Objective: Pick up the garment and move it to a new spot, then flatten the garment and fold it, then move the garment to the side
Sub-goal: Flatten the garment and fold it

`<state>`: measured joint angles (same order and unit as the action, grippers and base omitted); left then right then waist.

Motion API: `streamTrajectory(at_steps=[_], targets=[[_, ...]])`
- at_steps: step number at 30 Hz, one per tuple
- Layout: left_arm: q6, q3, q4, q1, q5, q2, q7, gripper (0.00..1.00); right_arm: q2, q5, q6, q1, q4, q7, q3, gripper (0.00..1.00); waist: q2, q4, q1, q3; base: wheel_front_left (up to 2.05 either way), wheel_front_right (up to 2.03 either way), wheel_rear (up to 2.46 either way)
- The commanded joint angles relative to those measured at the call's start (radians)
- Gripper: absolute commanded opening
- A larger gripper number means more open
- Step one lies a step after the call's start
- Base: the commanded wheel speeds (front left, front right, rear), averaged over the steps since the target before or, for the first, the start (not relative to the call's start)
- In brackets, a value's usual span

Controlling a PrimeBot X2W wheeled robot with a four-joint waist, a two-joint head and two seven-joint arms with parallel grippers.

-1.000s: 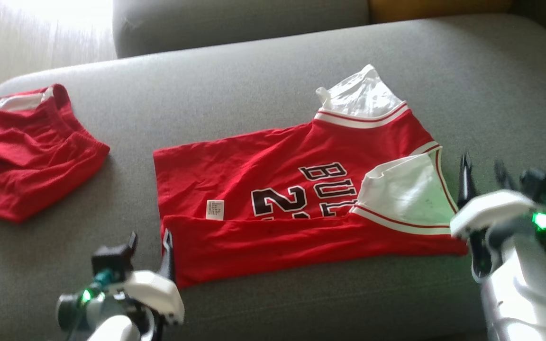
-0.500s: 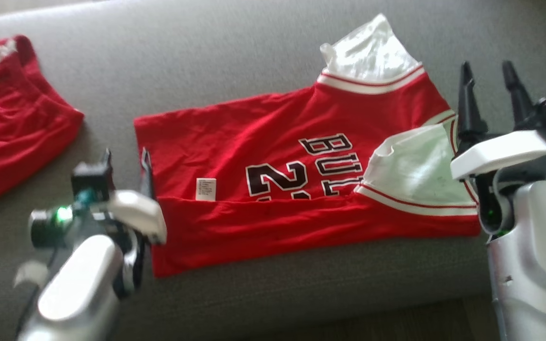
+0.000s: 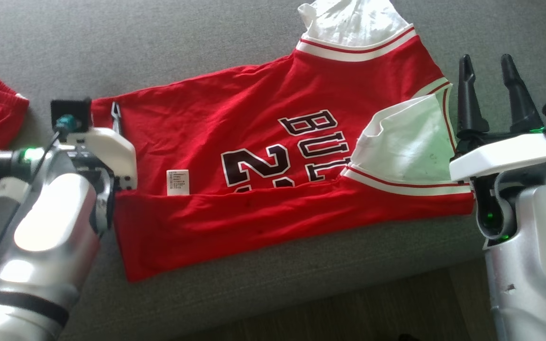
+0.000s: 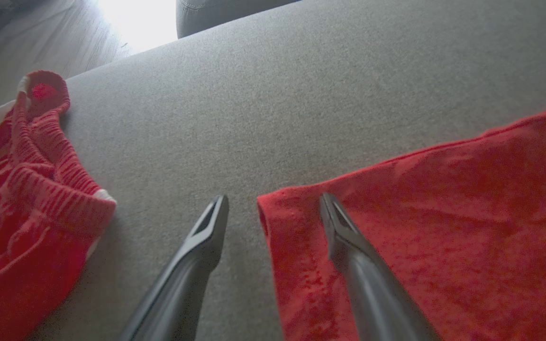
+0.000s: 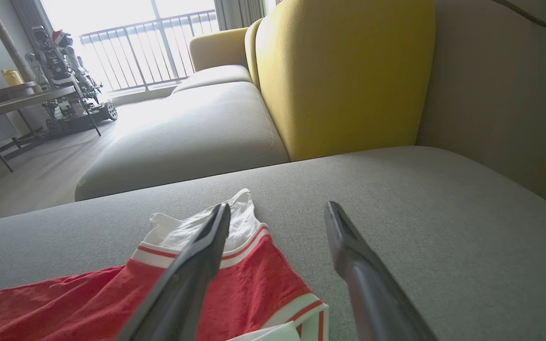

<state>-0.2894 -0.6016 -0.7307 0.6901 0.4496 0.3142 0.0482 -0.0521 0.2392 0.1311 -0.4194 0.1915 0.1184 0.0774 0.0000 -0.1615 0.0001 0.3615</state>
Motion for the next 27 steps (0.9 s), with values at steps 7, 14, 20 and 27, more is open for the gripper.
streamTrajectory(at_steps=[7, 14, 20, 27], targets=[[0.034, 0.01, -0.074, 0.074, -0.003, 0.026, -0.022, 0.93, 0.002, 0.005, 0.0, -0.018, -0.033, 0.01, -0.018, 1.0, 0.0, -0.004, -0.0001, 0.002, 0.0, 0.0, 0.0], [0.06, -0.001, -0.111, 0.083, 0.012, -0.009, -0.004, 0.0, 0.002, -0.027, 0.0, -0.026, -0.033, -0.009, -0.006, 1.0, 0.0, 0.021, -0.0001, -0.01, 0.0, 0.0, 0.0], [0.065, -0.006, -0.095, 0.087, 0.011, -0.029, 0.059, 0.0, 0.002, -0.056, 0.0, -0.046, -0.03, -0.043, -0.015, 1.0, 0.0, 0.047, -0.0001, -0.025, 0.0, 0.0, 0.0], [0.073, -0.037, -0.02, 0.085, -0.013, -0.065, 0.153, 0.0, -0.006, -0.101, 0.0, -0.137, 0.025, -0.151, 0.023, 1.0, 0.0, 0.112, -0.0001, -0.036, 0.0, 0.0, 0.0]])
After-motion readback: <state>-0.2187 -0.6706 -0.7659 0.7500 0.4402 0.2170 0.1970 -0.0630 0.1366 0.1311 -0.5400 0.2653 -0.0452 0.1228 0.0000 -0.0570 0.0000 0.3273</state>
